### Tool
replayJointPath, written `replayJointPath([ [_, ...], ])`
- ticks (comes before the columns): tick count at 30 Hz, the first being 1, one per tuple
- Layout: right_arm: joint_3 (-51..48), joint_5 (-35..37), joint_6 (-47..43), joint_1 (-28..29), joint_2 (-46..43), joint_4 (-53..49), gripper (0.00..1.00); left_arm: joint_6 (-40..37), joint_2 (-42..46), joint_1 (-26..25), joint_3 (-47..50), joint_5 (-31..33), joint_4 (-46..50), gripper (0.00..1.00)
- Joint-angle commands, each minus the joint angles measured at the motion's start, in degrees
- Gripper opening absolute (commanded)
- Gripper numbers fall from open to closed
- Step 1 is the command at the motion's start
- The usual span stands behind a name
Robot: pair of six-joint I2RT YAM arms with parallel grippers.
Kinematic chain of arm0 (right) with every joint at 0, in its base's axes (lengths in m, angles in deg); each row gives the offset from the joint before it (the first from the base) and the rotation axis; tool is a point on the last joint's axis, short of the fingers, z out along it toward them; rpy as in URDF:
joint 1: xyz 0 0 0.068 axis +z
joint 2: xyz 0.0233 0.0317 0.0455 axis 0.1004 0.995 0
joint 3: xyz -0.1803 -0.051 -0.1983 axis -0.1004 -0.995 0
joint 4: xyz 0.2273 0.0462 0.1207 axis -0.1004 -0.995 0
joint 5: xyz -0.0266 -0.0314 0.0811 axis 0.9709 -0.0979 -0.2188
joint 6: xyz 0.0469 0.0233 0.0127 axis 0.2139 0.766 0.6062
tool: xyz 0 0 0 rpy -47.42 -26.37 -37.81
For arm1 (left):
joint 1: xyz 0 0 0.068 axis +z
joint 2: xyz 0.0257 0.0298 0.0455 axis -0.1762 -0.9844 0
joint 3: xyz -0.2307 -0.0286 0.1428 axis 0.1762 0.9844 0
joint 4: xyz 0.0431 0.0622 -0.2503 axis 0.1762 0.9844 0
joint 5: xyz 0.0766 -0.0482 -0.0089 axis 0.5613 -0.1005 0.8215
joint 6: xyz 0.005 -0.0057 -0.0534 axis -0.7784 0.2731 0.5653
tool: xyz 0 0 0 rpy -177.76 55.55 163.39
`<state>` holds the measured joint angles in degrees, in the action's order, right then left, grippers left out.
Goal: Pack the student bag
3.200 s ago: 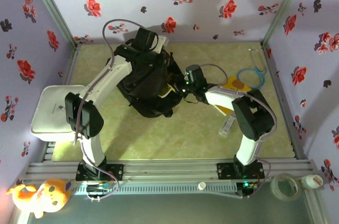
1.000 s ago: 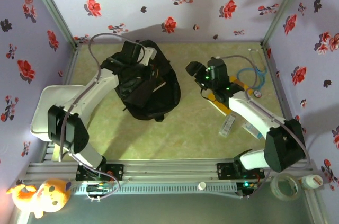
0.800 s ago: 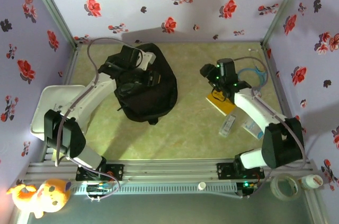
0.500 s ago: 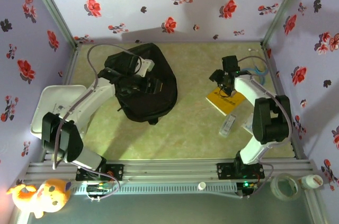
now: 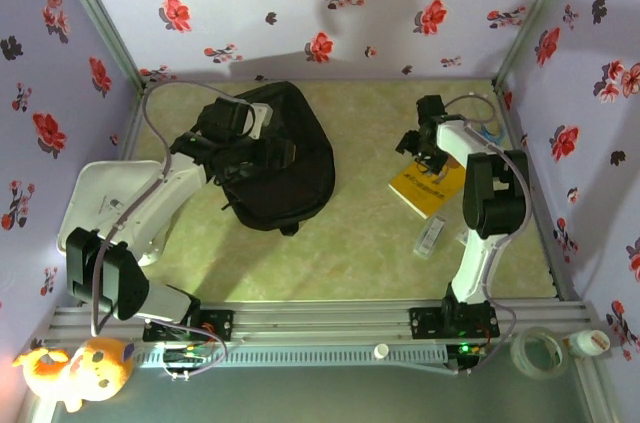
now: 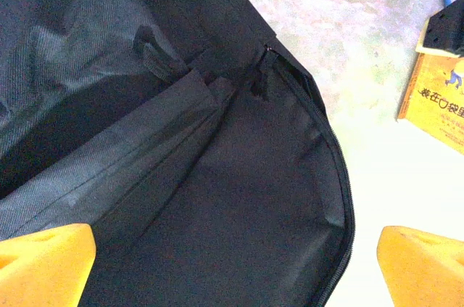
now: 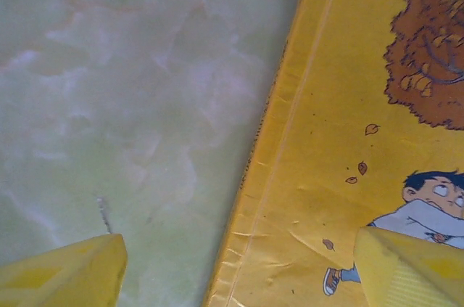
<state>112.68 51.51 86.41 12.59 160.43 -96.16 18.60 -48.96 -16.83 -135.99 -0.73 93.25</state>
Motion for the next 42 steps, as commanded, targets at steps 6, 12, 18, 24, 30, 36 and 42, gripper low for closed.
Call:
replayJointPath([
  [6, -0.68, -5.39, -1.07, 2.28, 2.92, 0.42, 0.79, 2.46, -1.28, 0.17, -0.72, -1.69, -2.81, 1.0],
  [12, -4.17, -9.76, 0.42, 8.78, 2.44, 3.28, 0.78, 3.49, -3.7, -0.04, -2.57, -4.36, -3.72, 1.0],
  [18, -7.3, -15.9, 0.75, 11.91, -1.75, 8.77, 0.73, 4.62, -6.76, -1.51, -5.04, -6.56, -4.21, 1.0],
  [24, -8.69, -10.58, 0.4, 10.67, -13.22, 9.54, 0.74, 6.31, -11.72, -4.79, -9.39, -8.66, -4.5, 1.0],
  [30, -15.48, -4.66, 4.18, 4.38, -19.56, 8.65, 0.74, 8.53, -19.18, -9.95, -15.23, -9.31, -4.15, 1.0],
  [36, -21.61, -4.2, 5.16, 0.45, -20.88, 8.34, 0.73, 10.88, -27.47, -14.88, -22.13, -9.25, -2.14, 0.98],
  [42, -25.23, -0.54, 6.77, -0.77, -20.72, 8.2, 0.64, 13.39, -36.07, -18.25, -28.67, -6.87, 0.63, 0.95],
])
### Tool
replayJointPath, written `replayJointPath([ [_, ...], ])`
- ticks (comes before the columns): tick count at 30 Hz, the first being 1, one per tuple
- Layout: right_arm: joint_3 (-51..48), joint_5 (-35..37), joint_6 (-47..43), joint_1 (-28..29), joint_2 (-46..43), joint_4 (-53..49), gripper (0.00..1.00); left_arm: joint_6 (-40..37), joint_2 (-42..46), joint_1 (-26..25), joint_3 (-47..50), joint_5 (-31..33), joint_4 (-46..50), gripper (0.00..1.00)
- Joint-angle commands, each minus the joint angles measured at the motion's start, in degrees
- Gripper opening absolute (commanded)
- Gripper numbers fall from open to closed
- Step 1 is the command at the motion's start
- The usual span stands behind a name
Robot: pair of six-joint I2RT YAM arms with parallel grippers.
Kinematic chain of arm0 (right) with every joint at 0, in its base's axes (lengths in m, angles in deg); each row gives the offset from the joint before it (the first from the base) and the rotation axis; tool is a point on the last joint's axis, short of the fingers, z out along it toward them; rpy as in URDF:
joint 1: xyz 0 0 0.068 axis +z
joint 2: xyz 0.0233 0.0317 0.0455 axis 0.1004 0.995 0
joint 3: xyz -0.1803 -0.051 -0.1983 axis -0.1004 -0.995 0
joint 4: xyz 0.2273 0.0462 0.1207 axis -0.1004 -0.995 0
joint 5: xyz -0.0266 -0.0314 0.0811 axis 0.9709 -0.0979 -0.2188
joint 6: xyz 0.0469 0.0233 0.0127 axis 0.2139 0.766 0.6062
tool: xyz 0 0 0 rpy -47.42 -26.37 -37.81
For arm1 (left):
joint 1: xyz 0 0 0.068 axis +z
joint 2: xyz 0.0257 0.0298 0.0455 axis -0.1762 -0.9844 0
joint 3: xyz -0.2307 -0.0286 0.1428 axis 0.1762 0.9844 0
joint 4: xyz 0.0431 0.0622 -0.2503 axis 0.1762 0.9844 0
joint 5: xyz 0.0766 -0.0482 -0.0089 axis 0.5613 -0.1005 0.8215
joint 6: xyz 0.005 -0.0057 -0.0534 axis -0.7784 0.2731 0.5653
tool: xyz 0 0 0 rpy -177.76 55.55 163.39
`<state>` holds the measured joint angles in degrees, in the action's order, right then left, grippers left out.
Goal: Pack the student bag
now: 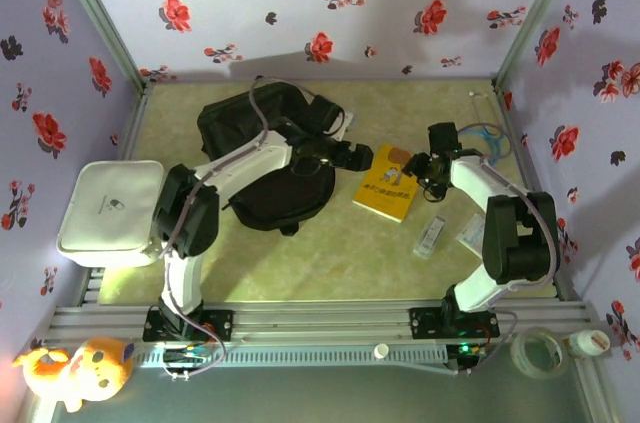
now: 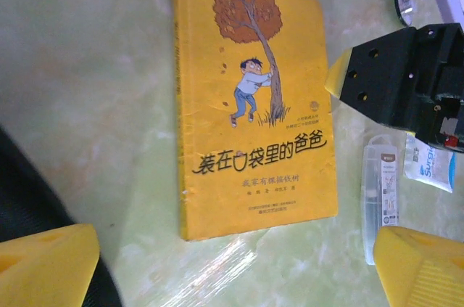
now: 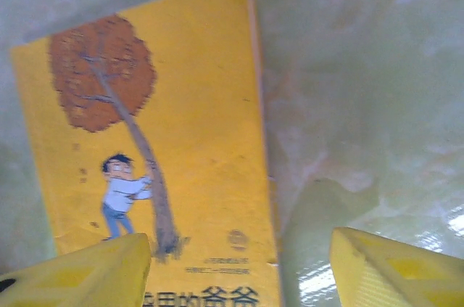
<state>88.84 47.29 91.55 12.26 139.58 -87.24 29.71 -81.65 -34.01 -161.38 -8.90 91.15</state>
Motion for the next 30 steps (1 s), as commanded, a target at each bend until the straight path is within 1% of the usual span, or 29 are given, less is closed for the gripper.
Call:
replayJointPath([
  [1, -1.77, 3.51, 1.8, -0.45, 0.26, -0.3, 0.63, 2.5, -4.78, -1.49, -4.2, 1.52, 3.14, 0.93],
  [6, -2.43, 0.04, 1.8, -0.48, 2.99, 1.31, 0.49, 1.84, -12.48, -3.27, -11.26, 1.48, 8.21, 0.81],
  [8, -2.43, -0.42, 1.84, -0.44, 3.84, 1.28, 0.45, 2.18, -14.59, -3.43, -13.41, 1.51, 9.73, 0.77],
  [13, -2.34, -0.32, 1.53, -0.36, 4.97, 1.02, 0.37, 3.02, -18.04, -3.48, -16.05, 1.29, 10.67, 0.73],
  [17, -1.81, -0.34, 1.77, -0.35, 6.23, -0.56, 0.35, 3.66, -21.02, -3.48, -18.3, 1.22, 11.74, 0.7],
  [21, -1.37, -0.56, 1.95, -0.35, 6.83, -1.39, 0.35, 5.86, -23.28, -3.48, -19.43, 0.36, 12.09, 0.65],
  [30, -2.06, -2.23, 3.01, -0.35, 7.22, -0.87, 0.36, 6.15, -23.92, -3.6, -18.5, -2.84, 10.96, 0.65],
])
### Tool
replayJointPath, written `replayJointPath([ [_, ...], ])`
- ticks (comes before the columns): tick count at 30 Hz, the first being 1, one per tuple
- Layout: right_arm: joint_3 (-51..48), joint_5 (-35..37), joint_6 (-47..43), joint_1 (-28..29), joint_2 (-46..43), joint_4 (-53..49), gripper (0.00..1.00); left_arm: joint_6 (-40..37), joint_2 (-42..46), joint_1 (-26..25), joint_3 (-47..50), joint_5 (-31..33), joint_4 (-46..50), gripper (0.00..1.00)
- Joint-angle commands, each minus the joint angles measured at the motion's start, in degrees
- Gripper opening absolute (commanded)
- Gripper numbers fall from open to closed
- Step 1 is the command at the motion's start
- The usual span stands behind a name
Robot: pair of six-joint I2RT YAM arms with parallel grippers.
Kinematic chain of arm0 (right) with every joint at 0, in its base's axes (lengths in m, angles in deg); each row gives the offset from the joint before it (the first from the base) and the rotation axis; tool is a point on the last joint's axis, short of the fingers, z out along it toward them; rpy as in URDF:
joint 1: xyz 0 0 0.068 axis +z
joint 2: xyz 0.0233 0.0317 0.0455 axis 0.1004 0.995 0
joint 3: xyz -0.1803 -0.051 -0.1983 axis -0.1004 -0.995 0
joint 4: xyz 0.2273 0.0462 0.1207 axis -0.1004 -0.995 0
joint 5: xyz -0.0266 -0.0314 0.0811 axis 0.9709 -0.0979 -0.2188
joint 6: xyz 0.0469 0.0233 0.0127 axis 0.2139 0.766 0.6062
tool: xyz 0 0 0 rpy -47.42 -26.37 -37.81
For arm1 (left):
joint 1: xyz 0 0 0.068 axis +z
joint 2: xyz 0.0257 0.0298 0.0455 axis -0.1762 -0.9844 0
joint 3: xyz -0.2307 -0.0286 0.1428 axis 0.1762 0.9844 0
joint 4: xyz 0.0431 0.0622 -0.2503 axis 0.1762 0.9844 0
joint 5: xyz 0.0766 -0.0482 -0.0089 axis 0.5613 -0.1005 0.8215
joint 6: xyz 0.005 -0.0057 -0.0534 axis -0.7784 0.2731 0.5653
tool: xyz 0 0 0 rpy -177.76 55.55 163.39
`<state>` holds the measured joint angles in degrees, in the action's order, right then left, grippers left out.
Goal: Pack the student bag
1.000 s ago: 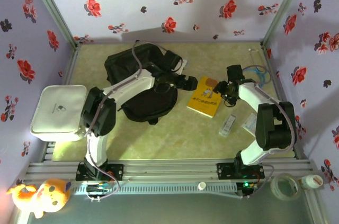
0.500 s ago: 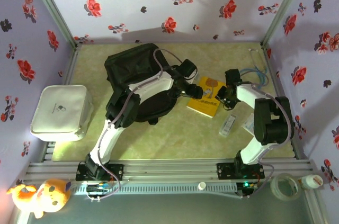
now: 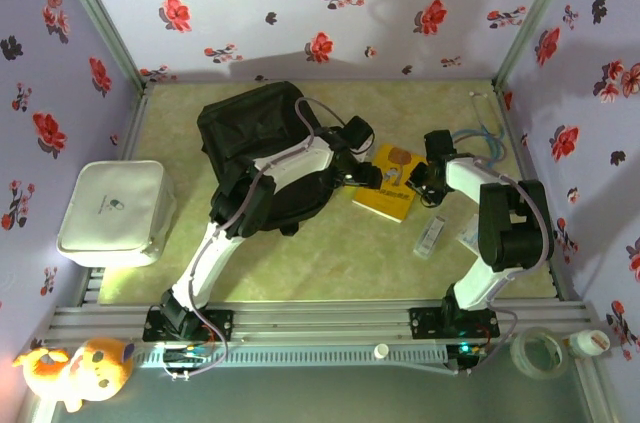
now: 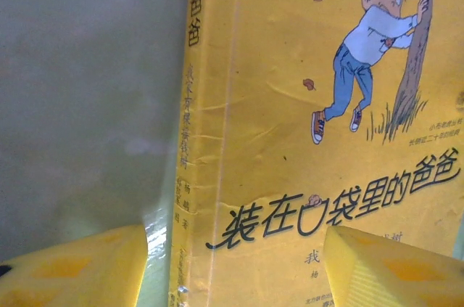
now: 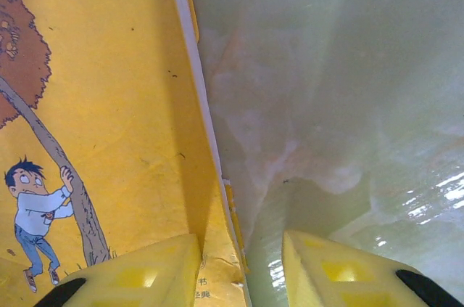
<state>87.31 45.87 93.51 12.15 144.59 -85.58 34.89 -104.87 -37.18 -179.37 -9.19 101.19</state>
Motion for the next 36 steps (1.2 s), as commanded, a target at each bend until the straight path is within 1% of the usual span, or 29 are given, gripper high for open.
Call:
replayJointPath([
  [1, -0.63, -0.96, 1.14, -0.25, 2.34, -2.37, 0.36, 0.94, -0.8, -0.51, -0.45, -2.77, 0.9, 0.65],
  [5, -0.89, -1.18, 1.44, -0.27, 2.37, -2.18, 0.36, 0.96, -1.28, -0.66, -0.49, -3.73, 0.81, 0.65],
  [13, -2.33, -2.7, 2.36, -0.24, 2.35, -0.29, 0.36, 1.71, -2.54, -0.6, -3.3, -8.31, 0.73, 0.64],
  [16, -3.16, -3.96, 3.39, -0.24, 2.58, 1.47, 0.36, 4.63, -2.69, -0.15, -5.54, -12.5, -1.1, 0.63],
  [21, -4.83, -6.01, 5.48, -0.24, 2.85, 4.68, 0.35, 9.51, 0.09, 0.13, -5.85, -19.06, -5.19, 0.56],
  [24, -5.28, -6.19, 6.04, -0.25, 2.72, 5.65, 0.35, 10.78, 3.74, 0.13, -2.86, -19.41, -7.52, 0.51],
  [29, -6.03, -6.67, 6.59, -0.24, 2.46, 7.07, 0.34, 12.25, 7.92, 0.01, 2.46, -19.39, -11.69, 0.45],
  [36, -7.95, -7.76, 7.27, -0.24, 2.0, 10.45, 0.35, 14.66, 6.1, 0.13, 3.79, -19.22, -12.63, 0.36],
])
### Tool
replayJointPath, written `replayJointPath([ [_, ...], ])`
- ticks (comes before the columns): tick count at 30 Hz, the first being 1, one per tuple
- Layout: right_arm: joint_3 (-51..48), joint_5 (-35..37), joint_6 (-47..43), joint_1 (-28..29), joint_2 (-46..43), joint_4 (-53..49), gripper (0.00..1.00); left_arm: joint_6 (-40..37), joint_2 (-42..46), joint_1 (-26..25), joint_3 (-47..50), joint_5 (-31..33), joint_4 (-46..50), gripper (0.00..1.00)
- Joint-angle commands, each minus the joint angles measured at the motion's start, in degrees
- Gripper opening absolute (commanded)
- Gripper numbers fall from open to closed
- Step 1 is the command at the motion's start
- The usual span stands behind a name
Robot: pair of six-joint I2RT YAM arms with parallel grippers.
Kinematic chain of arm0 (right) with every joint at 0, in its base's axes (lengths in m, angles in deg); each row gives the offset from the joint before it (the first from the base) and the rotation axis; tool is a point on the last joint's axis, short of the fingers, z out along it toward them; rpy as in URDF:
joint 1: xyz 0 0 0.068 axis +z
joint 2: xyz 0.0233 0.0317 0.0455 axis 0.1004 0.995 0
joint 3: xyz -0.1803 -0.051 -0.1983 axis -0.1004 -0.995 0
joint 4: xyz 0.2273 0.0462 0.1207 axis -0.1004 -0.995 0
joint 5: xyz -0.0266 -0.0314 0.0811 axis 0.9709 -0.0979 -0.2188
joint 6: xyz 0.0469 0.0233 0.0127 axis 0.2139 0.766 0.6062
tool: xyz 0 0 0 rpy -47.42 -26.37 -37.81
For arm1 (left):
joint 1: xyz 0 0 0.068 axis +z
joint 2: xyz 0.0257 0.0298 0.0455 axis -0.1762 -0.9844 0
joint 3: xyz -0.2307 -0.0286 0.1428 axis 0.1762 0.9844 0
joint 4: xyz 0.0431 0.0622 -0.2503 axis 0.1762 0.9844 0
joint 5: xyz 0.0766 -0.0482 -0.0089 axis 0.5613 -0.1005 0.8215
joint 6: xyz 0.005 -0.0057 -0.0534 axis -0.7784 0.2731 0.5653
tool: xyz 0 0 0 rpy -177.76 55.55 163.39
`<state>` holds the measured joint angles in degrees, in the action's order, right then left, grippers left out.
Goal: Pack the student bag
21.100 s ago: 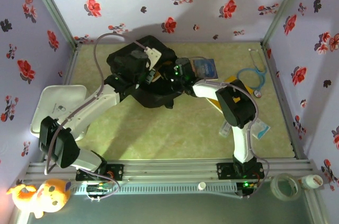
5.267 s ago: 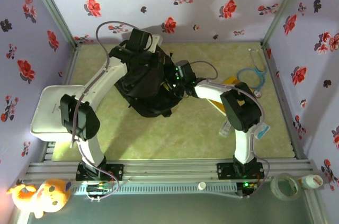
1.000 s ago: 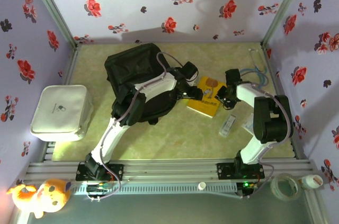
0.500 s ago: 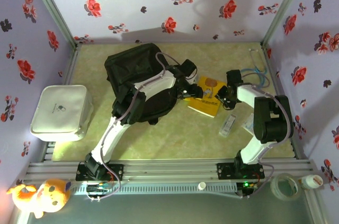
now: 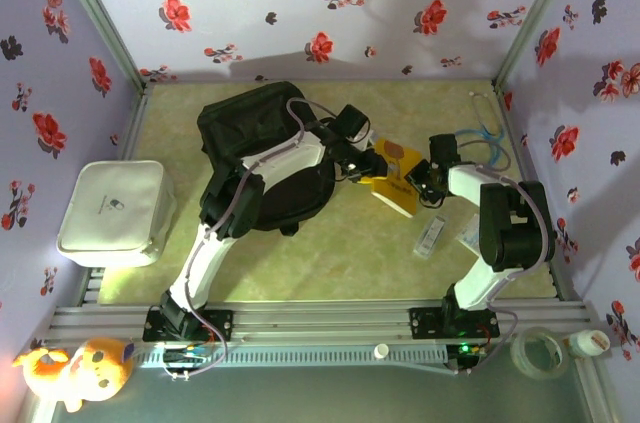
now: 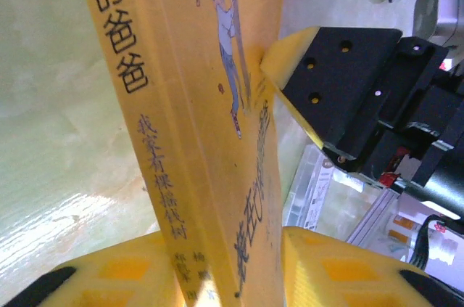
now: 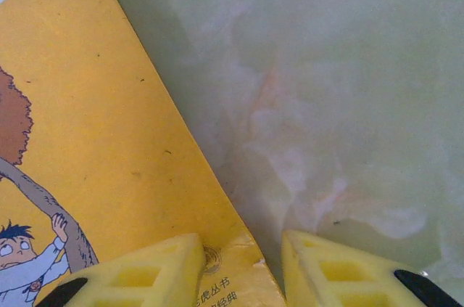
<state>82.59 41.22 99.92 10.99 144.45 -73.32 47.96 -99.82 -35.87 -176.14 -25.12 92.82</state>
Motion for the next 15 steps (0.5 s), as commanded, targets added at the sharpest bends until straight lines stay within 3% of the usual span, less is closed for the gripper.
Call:
replayJointPath([
  [1, -3.5, -3.37, 0.97, 0.88, 1.98, -1.4, 0.34, 1.71, 1.13, -1.18, 0.7, -3.15, -4.54, 0.35],
  [7, -5.55, -4.25, 1.86, 1.09, -0.45, 2.8, 0.35, 0.89, 0.89, -1.18, 1.19, -1.41, -4.61, 0.33],
  [12, -4.79, -4.64, 1.72, 1.18, -0.72, 2.93, 0.35, -0.5, 2.19, -1.18, 1.8, 2.03, -4.64, 0.26],
  [15, -3.76, -4.32, 0.34, 1.18, -1.19, 1.39, 0.36, 0.18, 3.06, -1.0, 2.84, 2.88, -7.2, 0.17],
])
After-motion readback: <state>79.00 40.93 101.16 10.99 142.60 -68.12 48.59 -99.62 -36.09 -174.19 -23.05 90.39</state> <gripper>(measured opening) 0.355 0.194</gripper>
